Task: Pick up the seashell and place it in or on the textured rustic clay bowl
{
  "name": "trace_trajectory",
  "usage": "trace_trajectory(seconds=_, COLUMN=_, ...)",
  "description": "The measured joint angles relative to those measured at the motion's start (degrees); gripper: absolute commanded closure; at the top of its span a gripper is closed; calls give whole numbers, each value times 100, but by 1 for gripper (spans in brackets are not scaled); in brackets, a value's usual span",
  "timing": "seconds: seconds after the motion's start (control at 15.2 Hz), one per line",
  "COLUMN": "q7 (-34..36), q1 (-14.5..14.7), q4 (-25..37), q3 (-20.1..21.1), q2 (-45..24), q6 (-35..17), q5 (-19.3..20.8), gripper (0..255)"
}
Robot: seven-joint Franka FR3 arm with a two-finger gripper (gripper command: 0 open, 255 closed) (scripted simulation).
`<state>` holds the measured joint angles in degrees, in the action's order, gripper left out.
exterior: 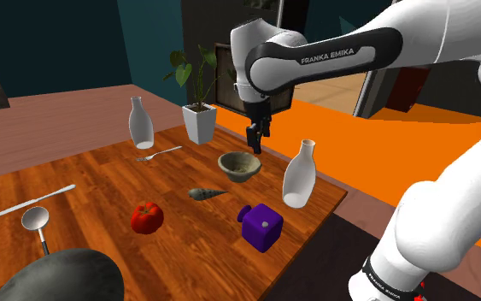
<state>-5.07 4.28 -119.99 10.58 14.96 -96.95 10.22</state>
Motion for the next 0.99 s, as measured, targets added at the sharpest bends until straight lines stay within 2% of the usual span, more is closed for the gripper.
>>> trace_trajectory(seconds=0.53, q7=155, q1=390, q4=1485, q3=583, q2=-1854, q6=198, q5=923, gripper=0)
trace_trajectory(seconds=0.99, q7=166, q1=1015, q4=2978, q3=836, q2=-3550, q6=618, q5=1882, gripper=0)
